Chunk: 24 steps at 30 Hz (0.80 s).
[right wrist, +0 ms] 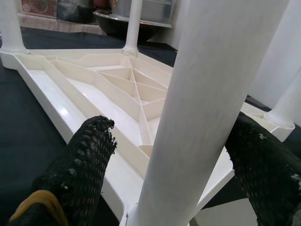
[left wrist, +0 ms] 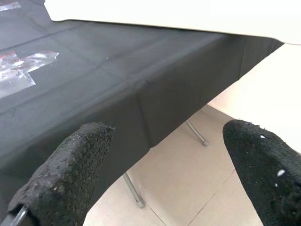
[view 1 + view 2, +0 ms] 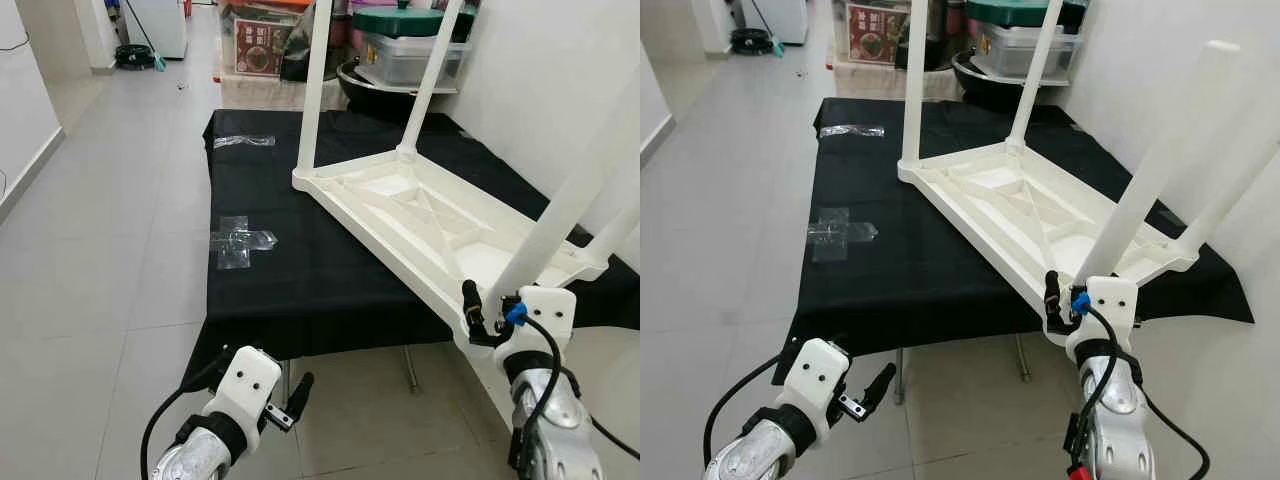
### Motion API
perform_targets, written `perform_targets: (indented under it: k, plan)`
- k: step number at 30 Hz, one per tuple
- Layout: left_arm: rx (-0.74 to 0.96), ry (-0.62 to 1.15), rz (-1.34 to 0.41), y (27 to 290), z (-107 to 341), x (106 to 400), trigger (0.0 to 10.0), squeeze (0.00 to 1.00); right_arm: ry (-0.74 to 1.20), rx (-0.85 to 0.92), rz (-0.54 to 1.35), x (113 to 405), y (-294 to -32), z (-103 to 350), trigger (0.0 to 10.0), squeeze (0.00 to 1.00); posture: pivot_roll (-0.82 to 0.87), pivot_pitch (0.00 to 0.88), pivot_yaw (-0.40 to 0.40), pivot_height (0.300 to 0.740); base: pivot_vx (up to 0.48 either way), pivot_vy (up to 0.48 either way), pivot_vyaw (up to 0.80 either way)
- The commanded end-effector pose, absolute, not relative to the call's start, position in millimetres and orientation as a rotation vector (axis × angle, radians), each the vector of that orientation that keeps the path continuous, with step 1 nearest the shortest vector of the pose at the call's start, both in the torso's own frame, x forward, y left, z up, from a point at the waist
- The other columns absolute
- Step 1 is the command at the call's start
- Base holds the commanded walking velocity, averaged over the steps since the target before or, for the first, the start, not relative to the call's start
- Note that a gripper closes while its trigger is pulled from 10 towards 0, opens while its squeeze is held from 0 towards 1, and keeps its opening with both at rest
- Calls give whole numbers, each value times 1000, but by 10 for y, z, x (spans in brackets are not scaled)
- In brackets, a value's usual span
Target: Building children table
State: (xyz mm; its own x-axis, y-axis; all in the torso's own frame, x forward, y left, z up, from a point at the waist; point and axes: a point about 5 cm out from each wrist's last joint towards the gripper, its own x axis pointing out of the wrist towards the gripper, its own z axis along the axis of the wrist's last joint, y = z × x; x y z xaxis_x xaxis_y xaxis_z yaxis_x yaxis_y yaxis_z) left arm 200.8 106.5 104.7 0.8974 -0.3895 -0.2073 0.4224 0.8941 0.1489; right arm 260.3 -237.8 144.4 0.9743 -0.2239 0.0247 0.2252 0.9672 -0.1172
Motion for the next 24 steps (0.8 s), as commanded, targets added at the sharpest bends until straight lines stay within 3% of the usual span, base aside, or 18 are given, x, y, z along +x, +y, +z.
perform_targets:
  k: [1, 7, 8, 12, 24]
  plan:
    - [195, 178, -434, 1052, 1063, 1977, 10000, 0, 11, -106, -245, 2638, -2408, 1427, 10000, 0, 87, 54, -119, 740, 0, 0, 0]
    - [194, 178, -436, 1045, 1069, 1975, 10000, 0, 7, -96, -236, 2702, -2373, 1442, 10000, 0, 91, 56, -124, 740, 0, 0, 0]
    - [194, 178, -436, 1044, 1070, 1974, 10000, 0, -3, -76, -219, 2732, -2334, 1459, 0, 0, 91, 56, -124, 740, 0, 0, 0]
    - [193, 177, -436, 1044, 1071, 1974, 10000, 0, -10, -61, -207, 2752, -2305, 1473, 0, 0, 91, 55, -126, 740, 0, 0, 0]
    - [192, 170, -431, 1022, 1091, 1975, 10000, 0, -86, -11, -24, 3240, -1921, 1796, 0, 0, 90, 54, -135, 740, 0, 0, 0]
